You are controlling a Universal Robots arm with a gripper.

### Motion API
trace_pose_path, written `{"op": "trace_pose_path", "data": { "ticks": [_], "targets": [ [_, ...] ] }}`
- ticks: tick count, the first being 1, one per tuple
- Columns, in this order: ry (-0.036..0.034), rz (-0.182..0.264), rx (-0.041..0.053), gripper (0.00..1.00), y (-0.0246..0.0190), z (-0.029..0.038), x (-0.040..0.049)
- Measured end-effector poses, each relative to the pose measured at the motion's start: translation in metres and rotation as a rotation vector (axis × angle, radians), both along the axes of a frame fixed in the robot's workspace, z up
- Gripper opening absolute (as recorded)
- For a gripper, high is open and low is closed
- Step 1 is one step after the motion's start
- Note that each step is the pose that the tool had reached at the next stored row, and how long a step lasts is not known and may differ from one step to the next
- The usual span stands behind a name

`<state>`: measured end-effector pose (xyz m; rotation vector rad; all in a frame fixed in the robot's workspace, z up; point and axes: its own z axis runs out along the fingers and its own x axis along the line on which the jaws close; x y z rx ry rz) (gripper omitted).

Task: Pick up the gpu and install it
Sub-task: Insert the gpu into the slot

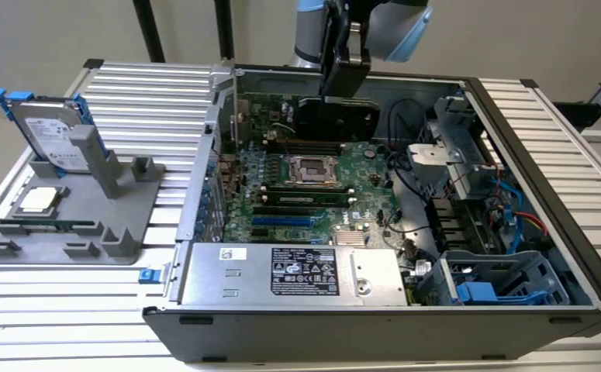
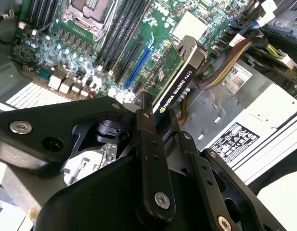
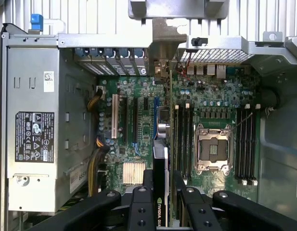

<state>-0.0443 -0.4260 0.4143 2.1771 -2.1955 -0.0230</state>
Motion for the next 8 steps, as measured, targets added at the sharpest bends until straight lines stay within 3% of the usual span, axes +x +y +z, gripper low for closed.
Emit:
{"op": "trace_pose_path", "data": {
  "ticks": [8],
  "targets": [
    [-0.0011, 0.000, 0.0000, 0.00, 0.0000, -0.0027, 0.0001]
  ]
}}
